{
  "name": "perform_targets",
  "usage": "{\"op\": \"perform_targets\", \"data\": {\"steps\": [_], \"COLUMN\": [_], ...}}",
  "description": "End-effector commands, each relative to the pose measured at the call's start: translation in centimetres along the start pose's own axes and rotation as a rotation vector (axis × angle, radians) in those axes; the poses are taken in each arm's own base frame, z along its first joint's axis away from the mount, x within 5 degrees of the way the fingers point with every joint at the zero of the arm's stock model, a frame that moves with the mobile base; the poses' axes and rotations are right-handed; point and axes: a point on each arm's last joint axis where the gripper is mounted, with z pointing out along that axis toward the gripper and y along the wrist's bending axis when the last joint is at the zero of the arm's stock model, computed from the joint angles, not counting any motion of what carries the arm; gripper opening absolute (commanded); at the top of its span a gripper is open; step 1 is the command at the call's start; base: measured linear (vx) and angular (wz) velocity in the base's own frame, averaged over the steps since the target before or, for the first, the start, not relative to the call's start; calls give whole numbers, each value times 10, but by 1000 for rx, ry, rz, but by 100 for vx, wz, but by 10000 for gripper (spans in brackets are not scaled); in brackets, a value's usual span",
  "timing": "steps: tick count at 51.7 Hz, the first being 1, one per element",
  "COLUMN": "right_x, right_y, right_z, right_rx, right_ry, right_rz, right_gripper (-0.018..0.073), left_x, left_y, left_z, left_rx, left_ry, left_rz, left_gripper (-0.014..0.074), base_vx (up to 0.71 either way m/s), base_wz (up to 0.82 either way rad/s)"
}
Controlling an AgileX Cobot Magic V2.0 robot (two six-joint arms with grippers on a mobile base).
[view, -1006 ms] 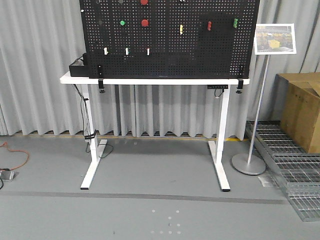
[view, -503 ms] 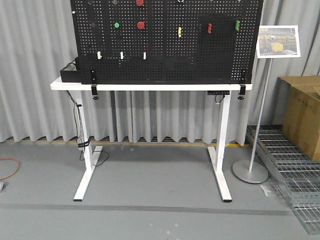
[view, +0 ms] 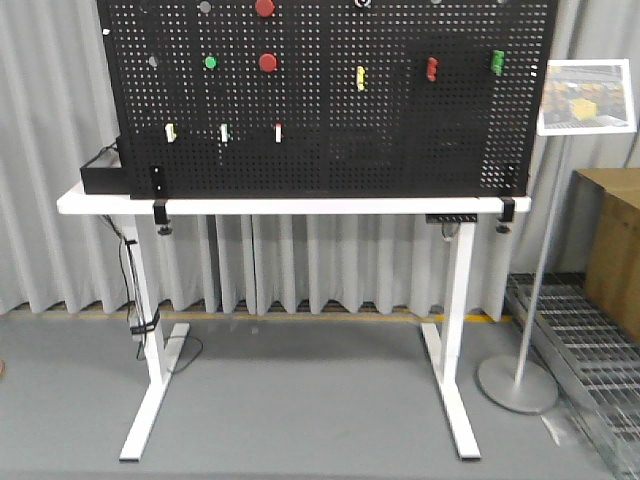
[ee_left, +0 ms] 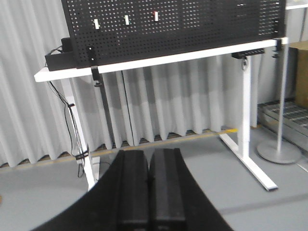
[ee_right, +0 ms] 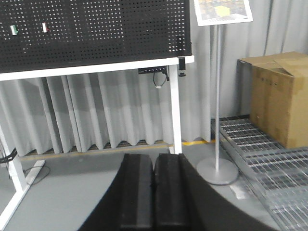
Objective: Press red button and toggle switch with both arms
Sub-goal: 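Drive the base forward up to the black pegboard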
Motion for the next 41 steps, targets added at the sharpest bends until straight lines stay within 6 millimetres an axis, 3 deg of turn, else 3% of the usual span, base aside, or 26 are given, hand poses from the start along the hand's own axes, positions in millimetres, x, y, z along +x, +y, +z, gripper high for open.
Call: {"op": "perform_targets", "data": {"steps": [1,41], "right_x": [-4,-4], "right_y": [0,0], "right_z": [-1,-1], "right_rx": [-2,-2], "right_ry": [-84,-84], "right_rz": [-15,-15], "right_gripper": [-3,-3], "left_x": [3,3], "left_y": [0,0], "left_z": [0,0], "left_rx": [-13,-13], "left_ry": [-67,-67], "left_rz": [-10,-10], "left_gripper": [1,1], "base_vx": [47,43], "base_wz": [7,4]}}
